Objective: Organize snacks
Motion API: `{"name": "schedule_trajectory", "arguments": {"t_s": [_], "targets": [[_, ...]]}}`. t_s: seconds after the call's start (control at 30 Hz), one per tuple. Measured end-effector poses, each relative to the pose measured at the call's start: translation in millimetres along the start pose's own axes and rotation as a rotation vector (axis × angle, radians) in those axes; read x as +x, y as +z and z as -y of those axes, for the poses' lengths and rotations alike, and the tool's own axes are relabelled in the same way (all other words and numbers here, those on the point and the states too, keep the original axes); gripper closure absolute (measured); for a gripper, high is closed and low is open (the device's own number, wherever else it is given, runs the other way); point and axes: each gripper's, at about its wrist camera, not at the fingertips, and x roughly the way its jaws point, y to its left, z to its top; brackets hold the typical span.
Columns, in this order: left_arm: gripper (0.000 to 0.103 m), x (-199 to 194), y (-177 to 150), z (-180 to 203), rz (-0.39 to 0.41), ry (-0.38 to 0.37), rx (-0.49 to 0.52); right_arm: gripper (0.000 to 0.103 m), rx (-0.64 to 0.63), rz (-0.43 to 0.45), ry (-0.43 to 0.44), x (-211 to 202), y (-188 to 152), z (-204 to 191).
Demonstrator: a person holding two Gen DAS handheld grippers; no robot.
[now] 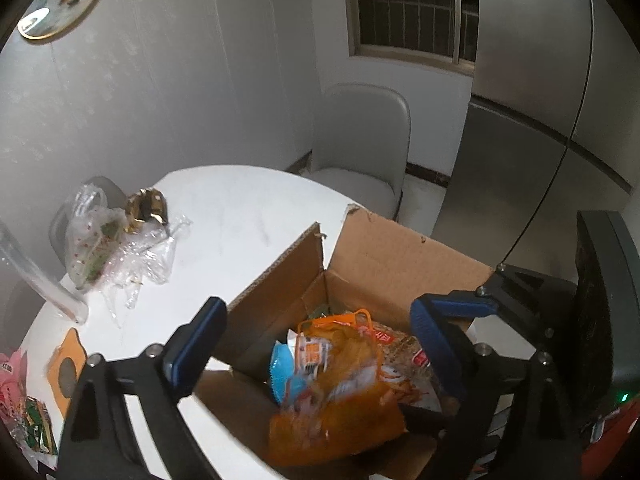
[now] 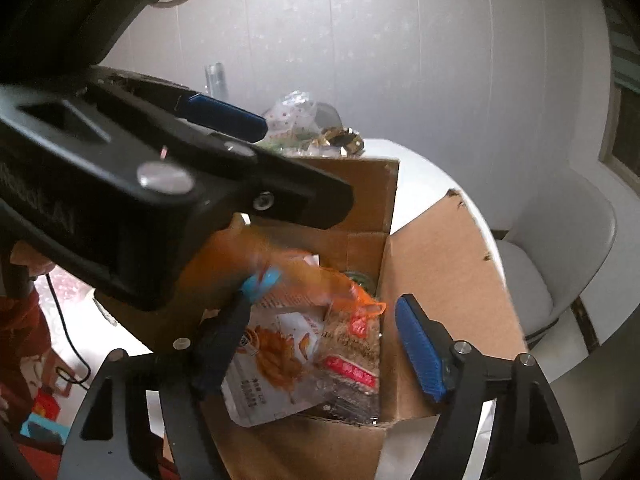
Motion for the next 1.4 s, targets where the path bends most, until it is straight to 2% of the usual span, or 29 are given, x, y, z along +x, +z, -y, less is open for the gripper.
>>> {"name": "schedule_trajectory", "arguments": {"t_s": [0.03, 0.07, 0.1, 0.27, 0.4, 0.67, 0.73, 0.83, 0.93, 1.13, 1.27, 1.4], "targets": [[0.001, -4, -1, -1, 0.012, 0.011, -0.004, 0.029, -0.002, 0.003, 0.0, -1, 0, -1], [0.001, -10, -3, -2, 0.034, 0.024, -0.007, 0.027, -0.001, 0.008, 0.003, -3, 1, -1], [0.001, -15, -5, -3, 0.049, 0.03, -0.006, 0.022, 0.001, 0.014, 0.004, -4, 1, 0], [0.001, -45, -17, -4, 0.108, 0.032, -0.013, 0.019, -0.019, 0.036, -0.004, -13, -4, -1], [0.001, -68, -28, 1, 0.141, 0.034, -0.013, 0.009, -0.029, 0.066, 0.021, -23, -8, 0], [0.001, -112, -48, 9, 0.202, 0.039, -0.027, 0.004, -0.058, 0.153, 0.027, -58, -4, -22], [0.001, -121, -54, 7, 0.222, 0.042, -0.049, 0.0, -0.067, 0.174, 0.028, -67, -4, -26], [0.001, -134, -63, 4, 0.265, 0.063, -0.088, 0.0, -0.083, 0.206, 0.026, -77, 5, -33], [0.001, -147, -74, 0, 0.33, 0.131, -0.136, 0.0, -0.105, 0.249, 0.022, -84, 6, -39], [0.001, -163, -104, -8, 0.448, 0.346, -0.257, 0.0, -0.14, 0.364, 0.024, -96, 3, -52], [0.001, -162, -130, -19, 0.485, 0.44, -0.349, 0.0, -0.136, 0.45, 0.059, -98, -2, -57], [0.001, -156, -157, -31, 0.488, 0.514, -0.417, 0.0, -0.141, 0.503, 0.084, -93, -9, -63]]}}
